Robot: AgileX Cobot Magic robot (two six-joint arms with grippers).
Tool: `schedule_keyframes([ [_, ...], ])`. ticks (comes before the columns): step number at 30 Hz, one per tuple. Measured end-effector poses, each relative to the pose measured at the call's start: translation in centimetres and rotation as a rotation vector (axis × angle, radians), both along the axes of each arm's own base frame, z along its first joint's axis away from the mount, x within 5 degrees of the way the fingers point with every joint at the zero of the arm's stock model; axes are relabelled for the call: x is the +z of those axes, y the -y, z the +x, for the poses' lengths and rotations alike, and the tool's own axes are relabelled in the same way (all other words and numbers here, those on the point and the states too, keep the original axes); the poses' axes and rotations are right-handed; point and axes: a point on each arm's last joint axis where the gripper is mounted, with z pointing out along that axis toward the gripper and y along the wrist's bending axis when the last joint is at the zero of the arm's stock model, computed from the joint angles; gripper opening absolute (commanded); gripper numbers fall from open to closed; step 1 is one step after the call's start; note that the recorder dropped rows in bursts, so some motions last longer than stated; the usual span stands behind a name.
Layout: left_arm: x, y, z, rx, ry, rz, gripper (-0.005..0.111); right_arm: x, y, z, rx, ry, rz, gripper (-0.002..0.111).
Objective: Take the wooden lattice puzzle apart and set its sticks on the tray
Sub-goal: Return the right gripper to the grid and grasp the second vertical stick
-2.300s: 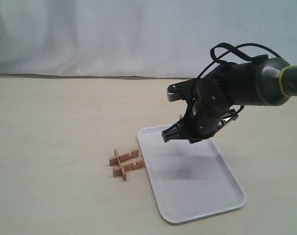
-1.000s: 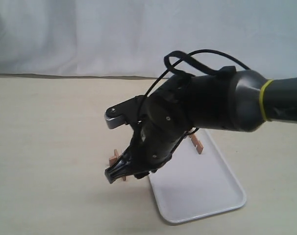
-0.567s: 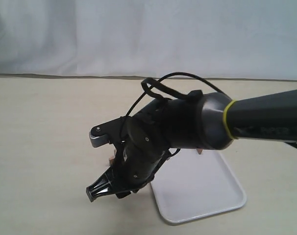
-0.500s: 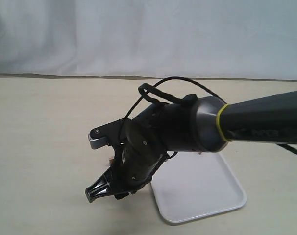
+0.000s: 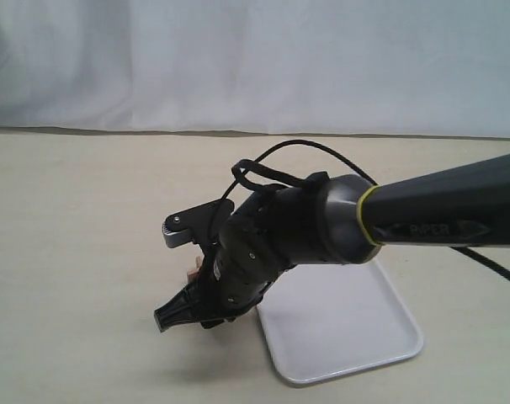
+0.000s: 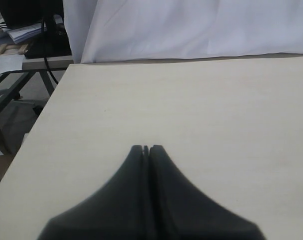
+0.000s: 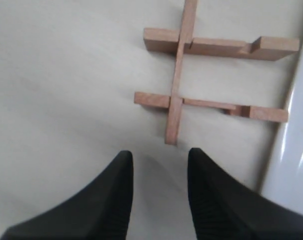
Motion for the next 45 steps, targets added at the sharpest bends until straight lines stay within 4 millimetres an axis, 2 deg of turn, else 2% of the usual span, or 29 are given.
schedule_keyframes([
  [16,0.0,0.0,0.0,0.000,0.000,0.000,0.000,-0.9,-0.1,0.7,-0.047,0.048,0.017,0.035],
  [18,0.0,0.0,0.0,0.000,0.000,0.000,0.000,-1.1,-0.1,0.7,-0.050,0.045,0.014,0.031],
  [22,0.0,0.0,0.0,0.000,0.000,0.000,0.000,-1.6,-0.1,0.7,-0.053,0.037,0.007,0.007],
  [23,0.0,0.0,0.0,0.000,0.000,0.000,0.000,-1.6,-0.1,0.7,-0.053,0.038,0.009,0.004],
  [32,0.0,0.0,0.0,0.000,0.000,0.000,0.000,-1.6,0.0,0.6,-0.053,0.029,-0.008,0.005],
  [38,0.0,0.0,0.0,0.000,0.000,0.000,0.000,-0.6,0.2,0.4,-0.061,0.026,-0.019,0.005],
  [45,0.0,0.0,0.0,0.000,0.000,0.000,0.000,2.4,0.4,0.2,-0.063,0.075,0.017,0.005],
])
